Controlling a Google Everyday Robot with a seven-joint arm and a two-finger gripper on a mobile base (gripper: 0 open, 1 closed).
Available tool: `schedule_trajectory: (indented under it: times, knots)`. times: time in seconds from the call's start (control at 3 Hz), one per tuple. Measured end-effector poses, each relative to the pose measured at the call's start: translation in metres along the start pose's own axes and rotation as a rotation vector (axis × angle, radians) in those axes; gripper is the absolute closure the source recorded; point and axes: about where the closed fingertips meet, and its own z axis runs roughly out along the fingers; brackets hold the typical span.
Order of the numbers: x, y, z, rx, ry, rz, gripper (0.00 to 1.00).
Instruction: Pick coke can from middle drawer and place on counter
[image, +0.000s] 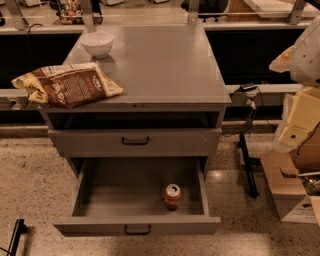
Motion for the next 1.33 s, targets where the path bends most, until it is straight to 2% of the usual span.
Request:
schedule_trajectory:
  times: [0.33,0.67,1.0,1.33]
  knots:
    - [0.0,0.0,0.0,0.0,0.0,0.0,0.0]
    - [-0.006,-0.003,0.032,-0.02,-0.05,-0.003,0.0]
    - [-0.019,0.008,0.073,-0.003,-0.144,-0.059,0.0]
    - [-0.025,-0.005,0.075,0.06,-0.168,-0.066,0.0]
